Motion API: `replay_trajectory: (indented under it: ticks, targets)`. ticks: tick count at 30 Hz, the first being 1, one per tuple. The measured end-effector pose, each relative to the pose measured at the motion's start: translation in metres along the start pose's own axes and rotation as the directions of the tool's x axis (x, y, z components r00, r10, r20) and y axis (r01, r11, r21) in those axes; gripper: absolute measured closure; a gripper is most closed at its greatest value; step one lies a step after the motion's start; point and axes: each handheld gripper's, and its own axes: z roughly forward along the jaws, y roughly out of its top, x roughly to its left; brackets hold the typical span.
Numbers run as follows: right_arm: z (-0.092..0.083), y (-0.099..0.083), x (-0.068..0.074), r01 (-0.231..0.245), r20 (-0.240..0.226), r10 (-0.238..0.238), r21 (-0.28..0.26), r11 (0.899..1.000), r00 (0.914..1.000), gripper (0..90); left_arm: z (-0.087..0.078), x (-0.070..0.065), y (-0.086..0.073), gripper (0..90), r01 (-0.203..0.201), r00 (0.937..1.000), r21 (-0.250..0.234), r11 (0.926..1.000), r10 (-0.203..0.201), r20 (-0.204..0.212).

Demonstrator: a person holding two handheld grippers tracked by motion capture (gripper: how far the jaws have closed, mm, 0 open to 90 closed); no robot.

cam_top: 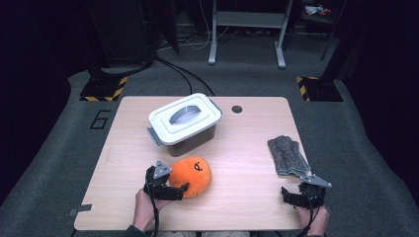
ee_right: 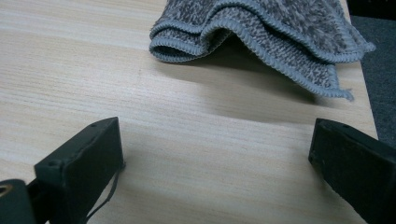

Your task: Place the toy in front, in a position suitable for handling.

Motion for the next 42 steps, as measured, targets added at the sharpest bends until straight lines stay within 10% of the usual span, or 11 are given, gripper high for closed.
replay_trajectory:
  ticks: [16, 30, 42]
  targets:
    - [0.000, 0.000, 0.000, 0.003, -0.003, -0.003, -0.008, 1.000, 1.0000, 4.1, -0.005, 0.001, -0.006, 62.5, -0.027, 0.9990, -0.027, 0.9993, 0.028, 0.034]
    - [-0.001, 0.000, 0.000, -0.001, 0.000, 0.001, -0.009, 1.000, 1.0000, 5.2, -0.012, 0.001, 0.015, 64.6, -0.024, 0.9944, -0.136, 0.9904, 0.037, 0.099]
    - [0.000, 0.000, 0.000, 0.003, 0.000, -0.003, -0.011, 1.000, 1.0000, 5.3, 0.008, -0.007, 0.048, 64.2, -0.120, 0.9751, -0.136, 0.9833, 0.143, 0.170]
